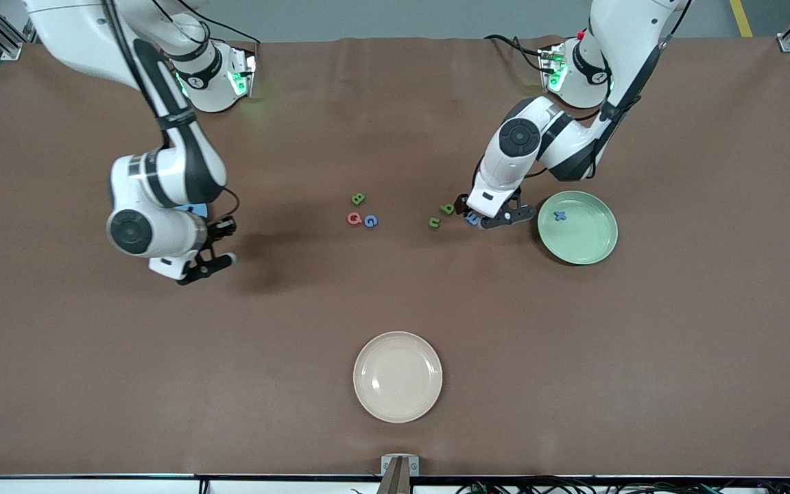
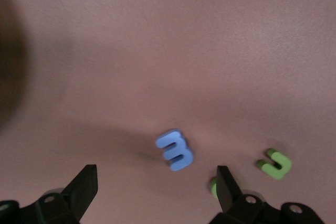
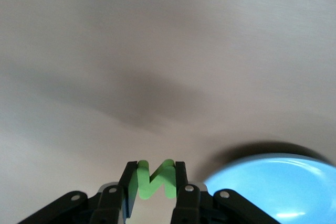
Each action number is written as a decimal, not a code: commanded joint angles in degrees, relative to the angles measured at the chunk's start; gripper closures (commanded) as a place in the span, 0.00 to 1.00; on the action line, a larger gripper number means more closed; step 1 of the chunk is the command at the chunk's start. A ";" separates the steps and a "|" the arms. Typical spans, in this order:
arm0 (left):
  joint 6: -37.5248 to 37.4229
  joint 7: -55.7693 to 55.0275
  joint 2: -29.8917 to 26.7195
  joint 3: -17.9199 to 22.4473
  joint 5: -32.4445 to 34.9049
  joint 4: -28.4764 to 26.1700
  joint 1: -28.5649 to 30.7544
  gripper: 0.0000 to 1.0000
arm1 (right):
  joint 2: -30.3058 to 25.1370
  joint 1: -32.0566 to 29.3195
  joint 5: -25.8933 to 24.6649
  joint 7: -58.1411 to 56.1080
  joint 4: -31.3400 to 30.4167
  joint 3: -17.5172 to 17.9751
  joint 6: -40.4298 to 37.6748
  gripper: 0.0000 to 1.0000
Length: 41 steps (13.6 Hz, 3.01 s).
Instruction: Sort uppercase to blue plate, lowercase to green plate
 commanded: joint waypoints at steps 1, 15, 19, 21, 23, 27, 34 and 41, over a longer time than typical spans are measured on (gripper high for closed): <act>-0.05 -5.72 3.29 0.10 0.78 3.38 -0.45 0.01 | -2.90 -5.33 -3.48 -6.63 -3.32 1.22 0.00 1.00; -0.05 -33.69 7.16 0.63 4.74 4.71 -1.60 0.07 | -7.29 -16.77 -6.57 -12.72 -11.15 1.31 0.70 0.00; 0.73 -33.69 8.04 0.63 5.61 4.53 -1.33 0.20 | -10.45 -12.48 -5.78 -0.10 -10.44 1.74 -1.67 0.00; 1.09 -33.69 8.39 0.63 6.23 4.53 -1.16 0.29 | -12.56 -8.09 -5.77 8.78 -10.44 1.74 -2.11 0.00; 1.44 -33.69 8.39 0.63 6.41 4.36 -1.07 0.38 | -13.88 -6.67 -5.69 12.23 -10.27 1.74 -1.33 0.00; 2.41 -33.61 8.74 0.63 6.67 4.27 -1.07 0.56 | -13.36 -8.33 -6.38 10.23 -3.88 1.22 -4.11 0.00; 2.23 -33.34 7.08 0.63 7.73 4.27 0.24 0.85 | -9.15 -10.81 -5.86 1.06 8.44 1.57 -13.68 0.00; -5.85 -23.62 -2.58 -0.08 7.73 0.68 4.11 0.90 | -9.49 0.00 -5.60 31.46 9.07 1.83 -14.68 0.00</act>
